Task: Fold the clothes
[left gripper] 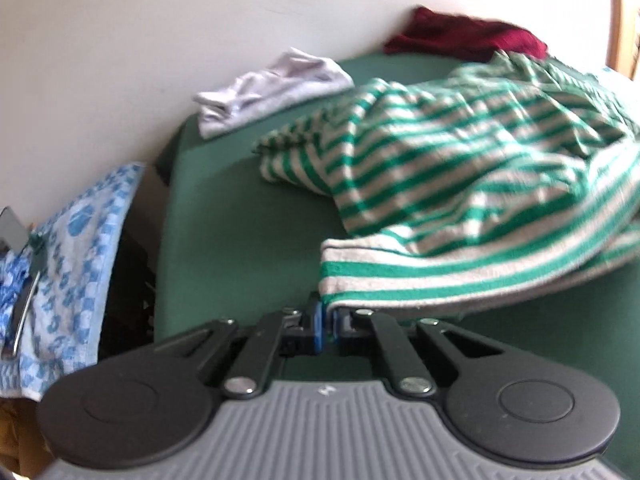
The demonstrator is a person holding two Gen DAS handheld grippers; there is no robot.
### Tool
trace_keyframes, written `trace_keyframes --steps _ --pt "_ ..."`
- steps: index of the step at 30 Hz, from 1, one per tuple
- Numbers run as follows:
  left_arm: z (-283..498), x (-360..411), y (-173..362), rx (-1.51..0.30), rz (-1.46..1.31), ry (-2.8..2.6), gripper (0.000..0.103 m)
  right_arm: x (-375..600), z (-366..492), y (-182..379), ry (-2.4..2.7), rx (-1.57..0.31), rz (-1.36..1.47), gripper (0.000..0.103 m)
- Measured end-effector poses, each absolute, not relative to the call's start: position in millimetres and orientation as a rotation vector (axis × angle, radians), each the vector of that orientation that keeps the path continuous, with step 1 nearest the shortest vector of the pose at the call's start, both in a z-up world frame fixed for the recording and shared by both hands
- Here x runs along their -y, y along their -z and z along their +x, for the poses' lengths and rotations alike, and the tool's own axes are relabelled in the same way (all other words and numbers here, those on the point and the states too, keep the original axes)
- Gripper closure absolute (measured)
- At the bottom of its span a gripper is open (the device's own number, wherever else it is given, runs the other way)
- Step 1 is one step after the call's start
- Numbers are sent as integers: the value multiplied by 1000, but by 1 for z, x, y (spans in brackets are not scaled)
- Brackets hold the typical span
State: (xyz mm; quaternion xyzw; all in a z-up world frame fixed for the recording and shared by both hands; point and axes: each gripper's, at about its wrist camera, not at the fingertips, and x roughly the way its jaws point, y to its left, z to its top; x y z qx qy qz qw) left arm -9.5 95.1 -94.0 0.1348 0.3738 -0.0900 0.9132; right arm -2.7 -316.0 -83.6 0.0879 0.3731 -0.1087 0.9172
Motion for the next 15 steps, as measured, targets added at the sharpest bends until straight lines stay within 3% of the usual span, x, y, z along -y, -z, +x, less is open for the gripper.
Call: trace_keyframes --steps 1,5,12,15 --pt "-9 -96 88 -755 248 174 100 317 -2 83 220 -779 196 101" --pt "-19 -101 35 -629 149 162 100 314 -15 54 238 -721 196 99" --pt "-59 -122 -97 -361 97 187 100 321 -77 -96 260 -309 135 99" --pt "-67 -129 -118 -350 70 217 99 325 -87 -118 285 -308 94 100"
